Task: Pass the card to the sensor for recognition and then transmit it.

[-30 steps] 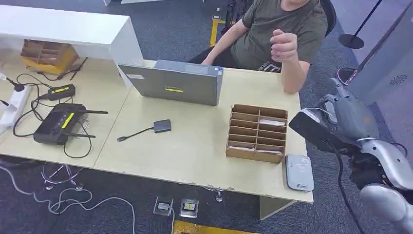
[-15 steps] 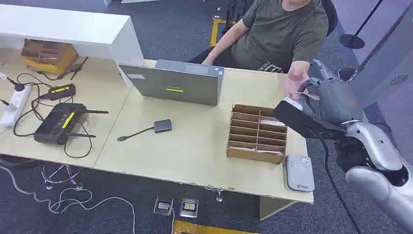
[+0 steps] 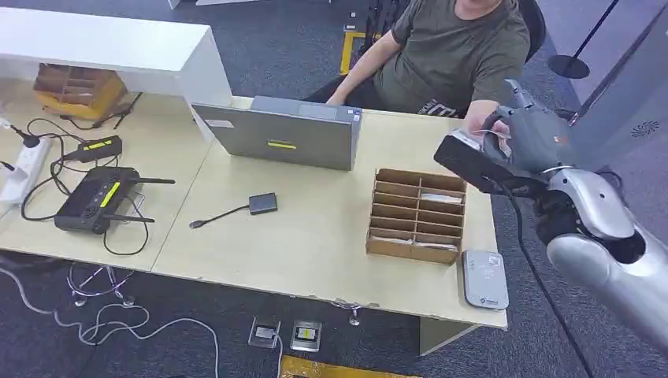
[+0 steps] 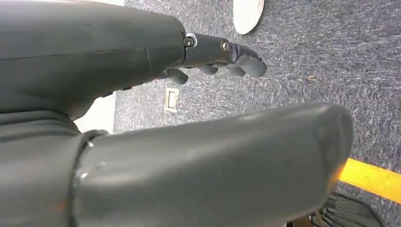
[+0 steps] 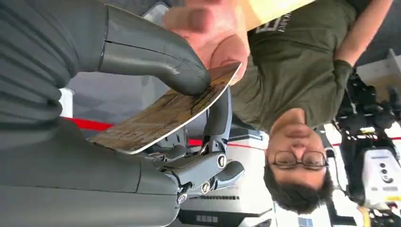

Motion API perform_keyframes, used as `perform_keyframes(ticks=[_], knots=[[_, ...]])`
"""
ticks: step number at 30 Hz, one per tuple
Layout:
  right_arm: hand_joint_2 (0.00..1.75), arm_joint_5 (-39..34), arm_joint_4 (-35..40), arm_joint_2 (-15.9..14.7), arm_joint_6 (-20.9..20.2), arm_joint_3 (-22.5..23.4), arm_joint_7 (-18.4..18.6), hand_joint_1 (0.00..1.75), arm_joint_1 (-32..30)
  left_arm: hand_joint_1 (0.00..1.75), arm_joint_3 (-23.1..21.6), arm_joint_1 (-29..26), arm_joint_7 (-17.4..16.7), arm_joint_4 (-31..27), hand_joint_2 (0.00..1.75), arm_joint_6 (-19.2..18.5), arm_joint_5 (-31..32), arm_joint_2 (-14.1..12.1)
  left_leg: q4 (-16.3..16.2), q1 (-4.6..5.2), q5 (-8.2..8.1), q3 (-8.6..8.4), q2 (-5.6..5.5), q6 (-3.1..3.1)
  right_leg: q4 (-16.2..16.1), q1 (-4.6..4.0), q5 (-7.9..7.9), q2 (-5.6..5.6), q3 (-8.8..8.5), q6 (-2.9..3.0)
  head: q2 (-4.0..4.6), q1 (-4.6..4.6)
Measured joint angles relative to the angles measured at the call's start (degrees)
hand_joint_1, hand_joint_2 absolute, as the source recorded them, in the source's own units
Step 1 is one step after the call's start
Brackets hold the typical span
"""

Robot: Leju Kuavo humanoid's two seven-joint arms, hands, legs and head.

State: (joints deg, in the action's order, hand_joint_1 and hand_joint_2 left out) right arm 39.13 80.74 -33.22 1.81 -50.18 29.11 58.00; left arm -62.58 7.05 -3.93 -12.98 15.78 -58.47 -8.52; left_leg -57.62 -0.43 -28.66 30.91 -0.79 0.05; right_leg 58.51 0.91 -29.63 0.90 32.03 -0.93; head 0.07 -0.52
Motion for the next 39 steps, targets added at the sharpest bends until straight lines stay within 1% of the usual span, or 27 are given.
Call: perform_keyframes(ticks=[10, 11, 12, 13, 17, 18, 24, 29, 30, 32, 35, 37, 39], knots=[[1.75, -0.7, -3.3, 0.0, 0.5, -2.0, 1.4, 1.75, 0.2, 0.00, -0.4, 0.0, 0.0, 0.0, 0.00, 0.0, 0.2, 0.2, 0.0, 0.00, 0.00, -0.02, 0.01, 0.00, 0.0, 0.00, 0.00, -0.01, 0.02, 0.00, 0.00, -0.02], [1.75, -0.7, -3.6, 0.0, 0.6, -2.2, 1.5, 1.50, 0.2, 0.00, -0.4, 0.0, 0.0, 0.0, 0.00, -0.1, 0.3, 0.2, 0.0, 0.00, 0.00, -0.03, 0.01, 0.00, 0.0, 0.00, 0.00, -0.01, 0.01, 0.00, 0.00, -0.02], [1.75, -0.8, -4.0, -0.1, 0.6, -2.3, 1.6, 0.17, 0.2, 0.00, -0.4, 0.1, -0.1, 0.0, 0.00, -0.1, 0.5, 0.2, 0.0, 0.00, 0.00, -0.03, 0.01, 0.00, 0.0, 0.00, 0.00, -0.01, 0.02, 0.00, 0.00, 0.00], [1.75, -0.9, -4.4, -0.1, 0.6, -2.3, 1.7, 0.02, 0.2, 0.00, -0.4, 0.1, -0.2, 0.0, 0.00, -0.1, 0.5, 0.2, 0.0, 0.00, 0.00, -0.03, 0.01, 0.00, 0.0, 0.00, 0.00, -0.01, 0.02, 0.00, 0.00, -0.02], [1.75, -0.4, -5.4, -0.2, 1.6, -2.3, 2.4, 0.00, -0.1, 0.00, -0.4, 0.1, -0.4, 0.0, 0.00, -0.1, 0.5, 0.2, 0.0, 0.00, 0.00, -0.03, 0.02, 0.00, 0.0, 0.00, 0.00, -0.04, 0.02, 0.00, 0.00, 0.00], [0.00, -0.1, -5.5, -0.2, 1.9, -2.3, 2.6, 0.00, -0.2, 0.00, -0.4, 0.1, -0.5, 0.0, 0.00, -0.1, 0.5, 0.2, 0.0, 0.00, 0.00, -0.04, 0.02, 0.00, 0.0, 0.00, 0.00, -0.05, 0.03, 0.00, 0.00, -0.02], [0.00, 0.3, -6.0, -0.2, 4.5, -2.3, 3.1, 0.00, -1.3, 0.00, -0.4, 0.1, -0.7, 0.0, 0.00, 0.0, 0.3, 0.2, 0.0, 0.00, 0.00, -0.04, 0.02, 0.00, 0.0, 0.00, 0.00, -0.06, 0.03, 0.00, 0.00, -0.02], [0.00, 1.9, -5.9, -0.2, 11.3, -2.2, 2.9, 0.00, -2.5, 0.00, -0.4, 0.0, -0.7, 0.0, 0.00, 0.4, -0.3, 0.2, 0.0, 0.00, 0.00, -0.05, 0.02, 0.00, 0.0, 0.00, 0.00, -0.06, 0.02, 0.00, 0.00, -0.02], [0.00, 1.9, -5.8, -0.2, 12.1, -2.2, 2.8, 0.00, -2.9, 0.00, -0.4, 0.0, -0.7, 0.0, 0.00, 0.4, -0.5, 0.2, 0.0, 0.00, 0.00, -0.05, 0.02, 0.00, 0.0, 0.00, 0.00, -0.06, 0.02, 0.00, 0.00, 0.00], [0.00, 2.1, -5.1, -0.3, 12.9, -2.2, 1.9, 0.00, -3.8, 0.00, -0.4, -0.1, -0.7, 0.0, 0.00, 0.5, -0.7, 0.2, 0.0, 0.00, 0.00, -0.06, 0.03, 0.00, 0.0, 0.00, 0.00, -0.07, 0.03, 0.00, 0.00, 0.00], [0.00, 5.2, -2.5, -1.1, 13.4, -2.2, 1.0, 0.00, -5.0, 0.00, -0.4, -0.2, -0.7, 0.0, 0.00, 0.5, -0.9, 0.2, 0.0, 0.00, 0.00, -0.06, 0.03, 0.00, 0.0, 0.00, 0.00, -0.05, 0.02, 0.00, 0.00, -0.02], [0.00, 6.0, -0.3, -1.7, 13.1, -2.1, 1.2, 0.00, -5.8, 0.00, -0.4, -0.2, -0.7, 0.0, 0.00, 0.5, -1.1, 0.1, 0.0, 0.00, 0.00, -0.06, 0.03, 0.00, 0.0, 0.00, 0.00, -0.06, 0.02, 0.00, 0.00, -0.02], [0.00, 5.9, 2.1, -2.2, 11.8, -2.0, 2.0, 0.00, -6.6, 0.00, -0.4, -0.3, -0.7, 0.0, 0.00, 0.5, -1.3, 0.0, 0.0, 0.00, -0.01, -0.06, 0.04, 0.00, 0.0, 0.00, 0.00, -0.09, 0.02, 0.00, 0.00, 0.00]])
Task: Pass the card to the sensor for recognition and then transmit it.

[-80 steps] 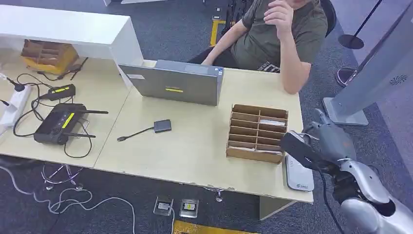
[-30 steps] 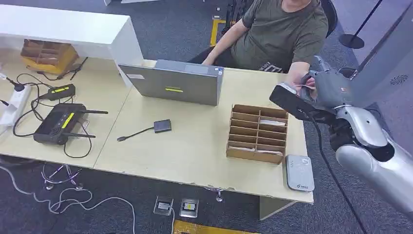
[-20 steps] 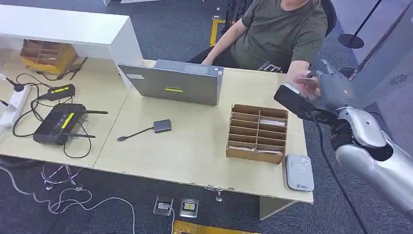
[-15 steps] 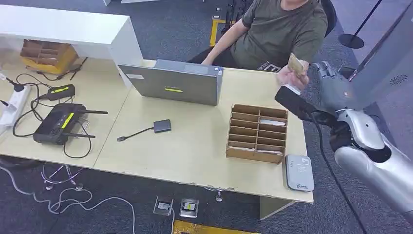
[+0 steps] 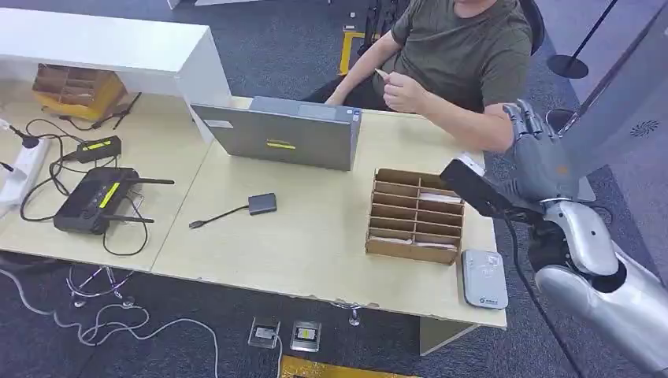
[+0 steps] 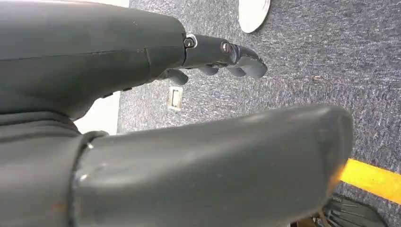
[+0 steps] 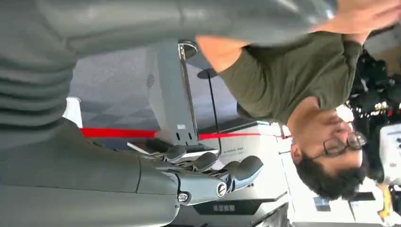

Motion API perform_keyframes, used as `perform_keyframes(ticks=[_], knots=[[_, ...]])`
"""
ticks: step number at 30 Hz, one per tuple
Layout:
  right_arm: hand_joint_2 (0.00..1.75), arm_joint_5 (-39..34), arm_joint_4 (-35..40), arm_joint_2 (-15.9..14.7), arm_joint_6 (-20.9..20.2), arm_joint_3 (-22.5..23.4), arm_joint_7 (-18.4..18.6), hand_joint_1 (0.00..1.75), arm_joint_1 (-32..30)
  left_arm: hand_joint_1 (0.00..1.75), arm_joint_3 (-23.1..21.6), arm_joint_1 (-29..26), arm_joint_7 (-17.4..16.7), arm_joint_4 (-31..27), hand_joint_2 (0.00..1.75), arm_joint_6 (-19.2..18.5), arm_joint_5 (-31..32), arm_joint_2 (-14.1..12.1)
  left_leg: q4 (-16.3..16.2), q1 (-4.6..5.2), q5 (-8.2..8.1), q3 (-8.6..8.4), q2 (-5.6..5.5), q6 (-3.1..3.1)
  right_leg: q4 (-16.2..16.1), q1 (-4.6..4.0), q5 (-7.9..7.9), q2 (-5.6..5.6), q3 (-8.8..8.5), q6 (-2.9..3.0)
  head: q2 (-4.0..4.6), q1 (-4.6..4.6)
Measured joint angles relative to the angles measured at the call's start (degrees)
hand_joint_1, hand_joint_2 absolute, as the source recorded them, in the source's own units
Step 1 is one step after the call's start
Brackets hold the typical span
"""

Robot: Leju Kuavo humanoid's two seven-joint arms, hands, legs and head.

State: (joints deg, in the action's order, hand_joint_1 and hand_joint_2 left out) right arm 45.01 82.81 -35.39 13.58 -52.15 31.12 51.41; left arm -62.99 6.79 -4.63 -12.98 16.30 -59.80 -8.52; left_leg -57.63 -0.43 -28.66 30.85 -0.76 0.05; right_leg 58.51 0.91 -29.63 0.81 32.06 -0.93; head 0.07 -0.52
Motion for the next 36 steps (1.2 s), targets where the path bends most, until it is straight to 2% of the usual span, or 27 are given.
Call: perform_keyframes(ticks=[5, 8, 9, 13, 18, 25, 36], knots=[[0.00, -0.2, 5.5, -1.2, -7.8, 0.0, 1.7, 0.00, -1.2, 0.00, 0.0, 0.0, 0.0, 0.0, 0.00, 0.2, -1.0, -0.2, 0.0, 0.00, 0.00, -0.01, 0.02, 0.00, 0.0, 0.00, 0.00, -0.05, -0.01, 0.00, 0.00, 0.00], [0.00, 0.7, 8.5, -1.4, -9.6, -0.4, 1.8, 0.00, -1.9, 0.00, 0.0, 0.0, 0.0, 0.0, 0.00, 0.2, -1.2, -0.3, 0.0, 0.00, 0.00, -0.02, 0.02, 0.00, 0.0, 0.00, 0.00, -0.06, 0.00, 0.00, 0.00, 0.00], [1.75, 0.7, 9.4, -1.6, -10.2, -0.5, 1.6, 0.00, -2.1, 0.00, 0.0, 0.0, 0.0, 0.0, 0.00, 0.2, -1.2, -0.3, 0.0, 0.00, 0.00, -0.02, 0.02, 0.00, 0.0, 0.00, 0.00, -0.06, -0.01, 0.00, 0.00, -0.04], [1.75, -1.9, 11.7, -2.6, -12.9, -1.3, -0.1, 0.00, -3.4, 0.00, 0.0, -0.1, 0.0, 0.0, 0.00, 0.2, -1.6, -0.4, 0.0, 0.00, 0.00, -0.02, 0.02, 0.00, 0.0, 0.00, 0.00, -0.07, -0.02, 0.00, 0.00, -0.02], [1.75, -2.8, 13.1, -3.7, -12.9, -1.7, -0.6, 0.00, -5.6, 0.00, 0.0, -0.1, 0.0, 0.0, 0.00, 0.2, -1.7, -0.5, 0.0, 0.00, 0.00, -0.02, 0.03, 0.00, 0.0, 0.00, 0.00, -0.07, -0.03, 0.00, 0.00, -0.02], [1.75, -2.5, 13.1, -3.5, -13.1, -2.9, -1.2, 0.00, -8.0, 0.00, 0.0, -0.1, 0.0, 0.0, 0.00, 0.3, -2.1, -0.5, 0.0, -0.01, 0.00, -0.01, 0.03, 0.00, 0.0, 0.00, 0.00, -0.06, -0.03, 0.00, 0.00, 0.00], [1.75, -0.6, 11.9, -2.8, -8.2, -3.2, 0.6, 0.00, -12.7, 0.00, 0.0, -0.1, 0.1, 0.0, 0.00, 0.3, -2.3, -0.5, 0.0, 0.00, 0.00, 0.00, 0.03, 0.00, 0.0, 0.00, 0.00, -0.06, -0.02, 0.00, 0.00, 0.00]])
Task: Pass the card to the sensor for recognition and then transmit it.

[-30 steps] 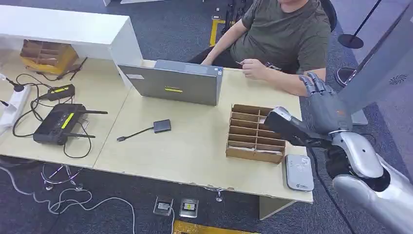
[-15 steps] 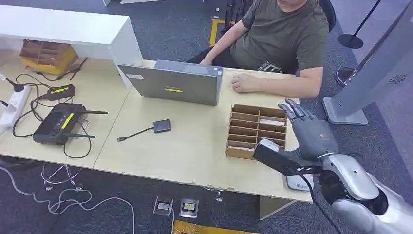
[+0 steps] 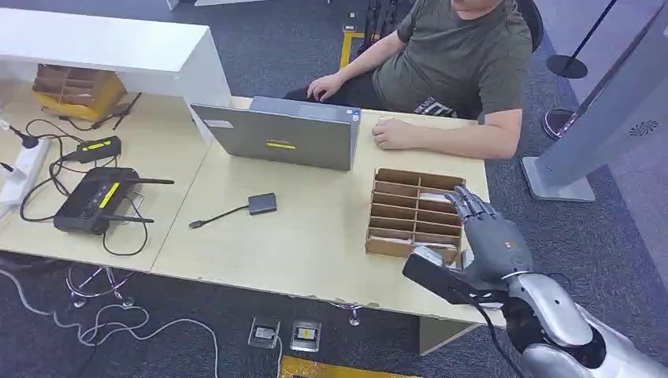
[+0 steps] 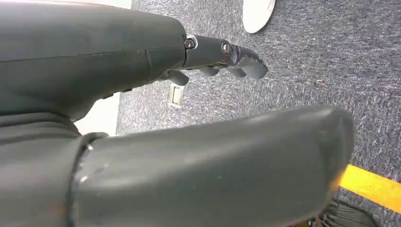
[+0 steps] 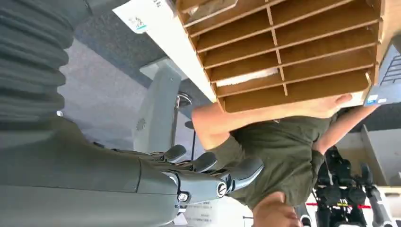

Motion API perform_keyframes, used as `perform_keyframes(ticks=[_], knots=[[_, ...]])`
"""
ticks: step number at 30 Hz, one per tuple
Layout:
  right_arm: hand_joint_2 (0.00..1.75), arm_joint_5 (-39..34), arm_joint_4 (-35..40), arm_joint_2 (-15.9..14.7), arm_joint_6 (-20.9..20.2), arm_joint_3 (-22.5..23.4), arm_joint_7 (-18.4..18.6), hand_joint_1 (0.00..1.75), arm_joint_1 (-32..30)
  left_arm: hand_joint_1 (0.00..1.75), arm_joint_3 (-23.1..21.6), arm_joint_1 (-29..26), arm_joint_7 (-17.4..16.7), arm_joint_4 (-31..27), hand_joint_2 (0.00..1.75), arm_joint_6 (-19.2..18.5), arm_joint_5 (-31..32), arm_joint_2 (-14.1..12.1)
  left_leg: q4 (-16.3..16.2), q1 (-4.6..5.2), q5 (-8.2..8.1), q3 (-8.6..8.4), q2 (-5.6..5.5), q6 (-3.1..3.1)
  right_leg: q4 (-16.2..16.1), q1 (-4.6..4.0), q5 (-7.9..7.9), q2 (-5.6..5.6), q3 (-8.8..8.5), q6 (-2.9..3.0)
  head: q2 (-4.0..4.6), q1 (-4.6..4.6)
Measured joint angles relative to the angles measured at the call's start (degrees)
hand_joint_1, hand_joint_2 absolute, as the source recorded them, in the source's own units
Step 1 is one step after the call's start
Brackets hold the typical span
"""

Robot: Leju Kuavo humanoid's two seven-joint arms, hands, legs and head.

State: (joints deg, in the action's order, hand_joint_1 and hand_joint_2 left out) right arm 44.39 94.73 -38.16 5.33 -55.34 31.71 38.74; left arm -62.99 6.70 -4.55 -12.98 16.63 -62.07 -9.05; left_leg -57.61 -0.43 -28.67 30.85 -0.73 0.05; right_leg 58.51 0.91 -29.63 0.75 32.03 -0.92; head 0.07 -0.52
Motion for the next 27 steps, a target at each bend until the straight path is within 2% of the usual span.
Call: perform_keyframes(ticks=[11, 17, 27], knots=[[1.75, -2.2, -1.4, 1.2, 8.7, 3.2, 0.6, 0.00, -7.3, 0.00, 0.0, 0.0, 0.2, 0.0, 0.00, 0.0, 0.2, 0.0, 0.0, -0.01, 0.00, 0.01, -0.02, 0.00, 0.0, -0.01, 0.00, 0.09, -0.01, 0.00, 0.00, 0.02], [1.75, -3.8, -3.0, 3.3, 10.7, 5.3, -0.6, 0.00, -11.0, 0.00, 0.0, 0.0, 0.2, 0.0, 0.00, 0.0, 0.1, 0.0, 0.0, -0.01, 0.00, 0.02, -0.03, 0.00, 0.0, -0.01, 0.00, 0.11, -0.02, 0.00, 0.00, -0.02], [1.75, -4.1, -5.9, 6.4, 15.1, 7.1, -2.8, 0.00, -12.7, 0.00, 0.0, 0.0, 0.2, 0.0, 0.00, 0.2, 0.1, 0.0, 0.0, -0.02, 0.00, 0.01, -0.02, 0.00, 0.0, -0.01, 0.00, 0.09, -0.02, 0.01, 0.00, 0.00]])
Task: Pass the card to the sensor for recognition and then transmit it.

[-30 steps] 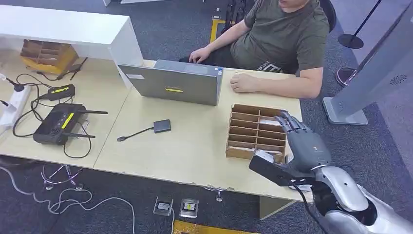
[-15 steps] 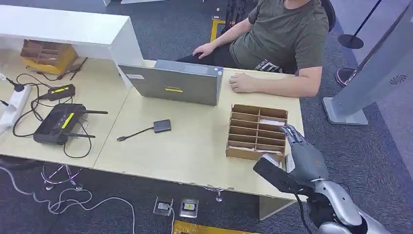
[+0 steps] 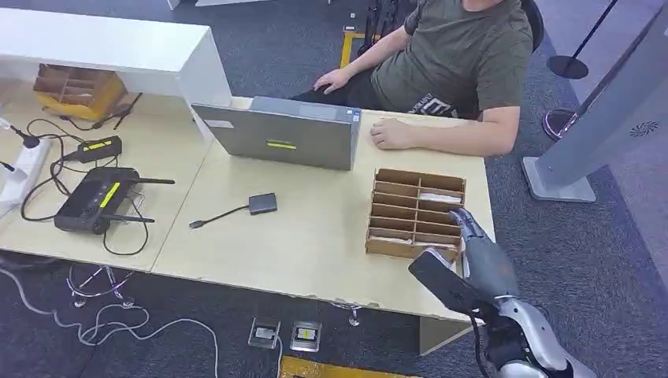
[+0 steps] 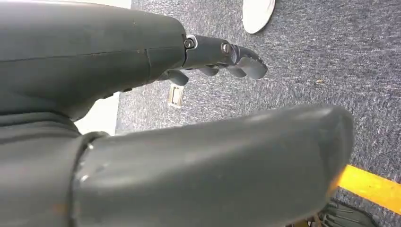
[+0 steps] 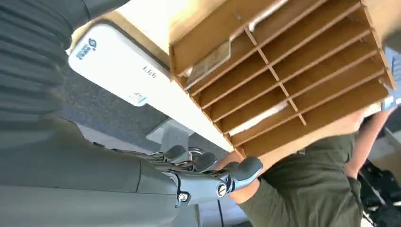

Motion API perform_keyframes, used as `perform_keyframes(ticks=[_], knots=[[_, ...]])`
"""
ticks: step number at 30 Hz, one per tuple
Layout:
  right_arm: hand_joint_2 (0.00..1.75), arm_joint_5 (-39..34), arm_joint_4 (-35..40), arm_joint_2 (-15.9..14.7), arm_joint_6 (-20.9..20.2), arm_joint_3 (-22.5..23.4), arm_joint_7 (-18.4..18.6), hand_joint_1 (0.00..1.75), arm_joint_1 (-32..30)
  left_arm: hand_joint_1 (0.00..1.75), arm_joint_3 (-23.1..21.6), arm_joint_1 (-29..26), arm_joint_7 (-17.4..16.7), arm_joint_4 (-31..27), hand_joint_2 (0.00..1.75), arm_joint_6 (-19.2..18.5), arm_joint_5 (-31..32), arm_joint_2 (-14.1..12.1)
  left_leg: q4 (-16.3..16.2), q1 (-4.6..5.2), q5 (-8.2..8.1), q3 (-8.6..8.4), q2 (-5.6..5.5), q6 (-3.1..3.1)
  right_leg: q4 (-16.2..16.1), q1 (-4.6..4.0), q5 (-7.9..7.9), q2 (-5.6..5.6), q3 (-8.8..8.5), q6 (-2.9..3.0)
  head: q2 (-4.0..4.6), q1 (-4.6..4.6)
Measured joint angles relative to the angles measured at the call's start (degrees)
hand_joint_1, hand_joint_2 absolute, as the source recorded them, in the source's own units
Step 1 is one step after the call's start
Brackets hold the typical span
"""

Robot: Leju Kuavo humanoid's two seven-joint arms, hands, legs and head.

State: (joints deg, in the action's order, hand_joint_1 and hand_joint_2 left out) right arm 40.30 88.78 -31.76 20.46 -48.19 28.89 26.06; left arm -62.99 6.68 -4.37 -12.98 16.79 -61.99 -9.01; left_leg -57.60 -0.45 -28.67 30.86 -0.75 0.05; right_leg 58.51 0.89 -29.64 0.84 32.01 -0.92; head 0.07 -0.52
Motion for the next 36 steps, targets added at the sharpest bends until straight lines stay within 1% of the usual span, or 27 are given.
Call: perform_keyframes(ticks=[4, 7, 10, 16, 21, 24, 32, 36], knots=[[1.75, -0.3, -2.4, 1.8, 2.2, 0.0, -1.5, 0.00, 0.0, 0.00, 0.0, 0.0, 0.0, 0.0, 0.00, 0.0, 0.1, 0.0, 0.0, 0.00, 0.00, 0.00, 0.00, 0.00, 0.0, 0.00, 0.00, 0.01, 0.00, 0.00, 0.00, -0.02], [1.75, 1.0, -4.0, 2.9, 2.8, 0.0, -1.6, 0.00, 0.0, 0.00, 0.0, 0.0, 0.0, 0.0, 0.00, 0.0, 0.3, 0.0, 0.0, 0.00, 0.00, 0.00, 0.00, 0.00, 0.0, 0.00, 0.00, 0.01, 0.00, 0.00, 0.00, -0.02], [1.75, 6.5, -5.0, 3.4, 3.7, -0.2, -1.0, 0.00, 0.1, 0.00, 0.0, 0.0, 0.0, 0.0, 0.00, 0.0, 0.5, 0.0, 0.0, 0.00, 0.00, 0.00, 0.00, 0.00, 0.0, 0.00, 0.00, 0.01, 0.00, 0.00, 0.00, 0.00], [1.75, 16.6, -7.2, 3.9, 3.7, -0.8, 0.8, 0.00, 0.3, 0.00, 0.0, 0.0, 0.0, 0.0, 0.00, 0.1, 0.5, 0.1, 0.0, 0.00, 0.00, 0.00, 0.00, 0.00, 0.0, 0.00, 0.00, 0.00, 0.00, 0.00, 0.00, -0.02], [1.75, 18.8, -8.8, 4.5, 3.5, -1.1, 0.8, 0.00, 0.3, 0.00, 0.0, 0.0, 0.0, 0.0, 0.00, 0.2, 0.5, 0.2, 0.0, 0.00, 0.00, 0.00, 0.00, 0.00, 0.0, 0.00, 0.00, 0.01, 0.00, 0.00, 0.00, 0.00], [1.75, 19.6, -9.5, 4.8, 2.5, -1.1, 0.8, 0.00, 0.3, 0.00, 0.0, 0.0, 0.0, 0.0, 0.00, 0.3, 0.5, 0.3, 0.0, 0.00, 0.00, -0.01, 0.00, 0.00, 0.0, 0.00, 0.00, 0.01, 0.00, 0.00, 0.00, 0.00], [1.75, 19.3, -10.2, 5.1, 0.4, -1.1, 0.5, 0.00, 0.3, 0.00, 0.0, 0.0, 0.0, 0.0, 0.00, 0.6, 0.3, 0.3, 0.0, 0.00, 0.00, 0.00, 0.00, 0.00, 0.0, 0.00, 0.00, 0.00, 0.01, 0.00, 0.00, 0.00], [1.75, 18.6, -10.7, 5.3, 0.4, -1.1, 0.3, 0.00, 0.3, 0.00, 0.0, 0.0, 0.0, 0.0, 0.00, 0.6, 0.3, 0.3, 0.0, 0.00, 0.00, -0.01, 0.00, 0.00, 0.0, 0.00, 0.00, 0.00, 0.00, 0.00, 0.00, -0.02]])
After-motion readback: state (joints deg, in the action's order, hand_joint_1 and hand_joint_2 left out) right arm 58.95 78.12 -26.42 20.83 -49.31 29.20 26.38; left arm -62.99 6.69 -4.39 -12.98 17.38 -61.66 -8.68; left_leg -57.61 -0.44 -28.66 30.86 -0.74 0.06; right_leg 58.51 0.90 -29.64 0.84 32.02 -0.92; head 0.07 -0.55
